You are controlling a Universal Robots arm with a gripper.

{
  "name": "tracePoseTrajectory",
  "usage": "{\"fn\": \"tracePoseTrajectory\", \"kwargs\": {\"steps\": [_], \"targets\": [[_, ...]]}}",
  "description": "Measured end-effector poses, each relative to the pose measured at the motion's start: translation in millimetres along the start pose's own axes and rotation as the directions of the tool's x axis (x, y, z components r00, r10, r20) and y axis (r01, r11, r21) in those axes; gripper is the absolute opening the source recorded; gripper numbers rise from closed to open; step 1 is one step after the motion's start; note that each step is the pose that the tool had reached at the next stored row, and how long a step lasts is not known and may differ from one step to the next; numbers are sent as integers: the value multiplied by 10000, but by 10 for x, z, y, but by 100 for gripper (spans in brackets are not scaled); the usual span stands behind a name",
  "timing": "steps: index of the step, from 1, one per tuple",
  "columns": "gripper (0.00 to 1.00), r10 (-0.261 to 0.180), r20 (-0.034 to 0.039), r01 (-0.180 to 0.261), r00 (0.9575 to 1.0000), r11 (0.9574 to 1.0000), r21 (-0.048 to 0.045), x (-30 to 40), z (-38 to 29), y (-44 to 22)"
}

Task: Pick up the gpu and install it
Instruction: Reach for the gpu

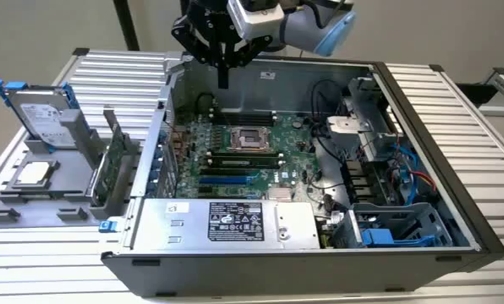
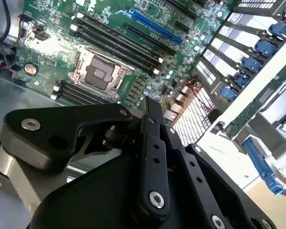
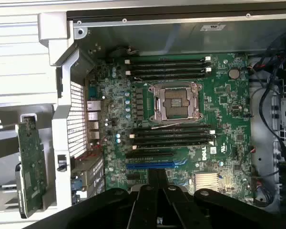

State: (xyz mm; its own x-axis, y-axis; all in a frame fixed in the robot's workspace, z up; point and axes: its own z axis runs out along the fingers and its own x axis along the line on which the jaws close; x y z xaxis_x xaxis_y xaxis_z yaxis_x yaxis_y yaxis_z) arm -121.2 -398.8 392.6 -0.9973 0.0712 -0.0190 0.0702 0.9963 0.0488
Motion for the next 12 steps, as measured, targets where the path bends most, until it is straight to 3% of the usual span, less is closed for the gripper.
{"fn": "tracePoseTrajectory", "kwargs": {"steps": [12], "targets": [[0,0,0,0,10000,10000,0,22,0,-1]]}}
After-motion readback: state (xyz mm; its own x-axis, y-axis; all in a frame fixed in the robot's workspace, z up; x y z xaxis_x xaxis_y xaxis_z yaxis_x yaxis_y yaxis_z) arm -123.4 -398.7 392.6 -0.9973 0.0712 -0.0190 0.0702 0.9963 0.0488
